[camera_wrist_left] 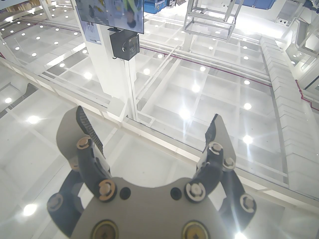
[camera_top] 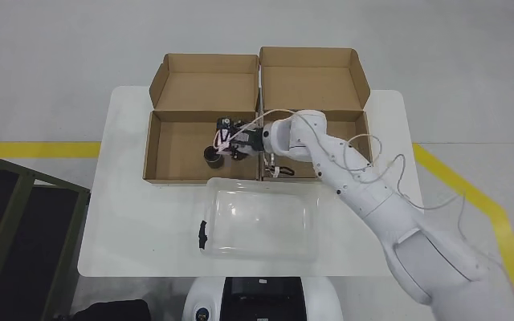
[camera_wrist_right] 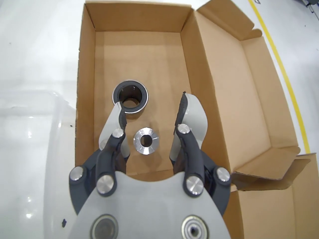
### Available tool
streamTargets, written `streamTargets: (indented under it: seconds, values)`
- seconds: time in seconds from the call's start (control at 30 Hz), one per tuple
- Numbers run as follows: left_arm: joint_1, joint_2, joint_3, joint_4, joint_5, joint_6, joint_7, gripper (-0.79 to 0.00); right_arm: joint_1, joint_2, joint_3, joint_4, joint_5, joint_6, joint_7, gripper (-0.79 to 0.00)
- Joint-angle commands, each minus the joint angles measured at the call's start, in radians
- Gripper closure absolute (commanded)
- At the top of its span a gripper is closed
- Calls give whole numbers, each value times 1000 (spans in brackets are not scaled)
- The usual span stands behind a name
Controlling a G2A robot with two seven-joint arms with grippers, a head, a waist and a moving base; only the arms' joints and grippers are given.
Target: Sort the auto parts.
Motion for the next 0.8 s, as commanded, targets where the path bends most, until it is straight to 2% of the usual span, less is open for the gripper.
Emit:
streamTargets:
  seconds: [0.0, 0.17, 0.33, 0.47, 0.6, 0.77]
  values:
    - [0, 0, 0, 0, 0, 0, 0, -785, -35, 21, 41, -85, -5, -8, 25, -474]
    - [0, 0, 0, 0, 0, 0, 0, -785, -143, 74, 150, -276, -6, -42, 103, -557]
    - [0, 0, 0, 0, 0, 0, 0, -785, -249, 119, 271, -415, 9, -79, 152, -785]
    - [0, 0, 0, 0, 0, 0, 0, -785, -323, 146, 357, -480, 28, -118, 135, -785]
    - [0, 0, 0, 0, 0, 0, 0, -785, -383, 170, 434, -513, 5, -170, 64, -785]
    - [0, 0, 0, 0, 0, 0, 0, -785, -469, 199, 551, -551, -41, -186, -31, -785]
